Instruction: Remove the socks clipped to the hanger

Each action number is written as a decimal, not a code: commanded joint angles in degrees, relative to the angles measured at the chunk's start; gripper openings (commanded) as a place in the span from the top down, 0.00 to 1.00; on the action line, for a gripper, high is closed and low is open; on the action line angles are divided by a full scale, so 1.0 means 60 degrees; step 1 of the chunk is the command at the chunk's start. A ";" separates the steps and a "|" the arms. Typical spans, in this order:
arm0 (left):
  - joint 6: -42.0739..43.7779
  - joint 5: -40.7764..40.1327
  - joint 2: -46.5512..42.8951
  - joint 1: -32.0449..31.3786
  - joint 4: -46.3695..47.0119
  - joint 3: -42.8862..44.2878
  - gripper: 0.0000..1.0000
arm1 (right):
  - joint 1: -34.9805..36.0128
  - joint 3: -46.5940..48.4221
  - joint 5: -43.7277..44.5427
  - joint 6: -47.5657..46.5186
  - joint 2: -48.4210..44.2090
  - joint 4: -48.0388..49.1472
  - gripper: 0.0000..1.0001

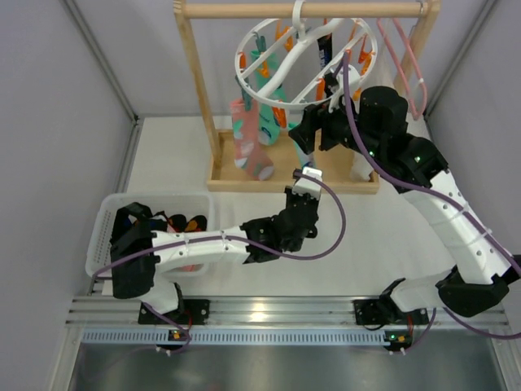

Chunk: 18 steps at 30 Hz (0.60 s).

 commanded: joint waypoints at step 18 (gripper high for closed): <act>-0.1649 0.1496 -0.2536 0.0498 0.0239 -0.1751 1.00 | -0.0254 -0.1285 -0.1308 0.0740 -0.0044 0.3789 0.28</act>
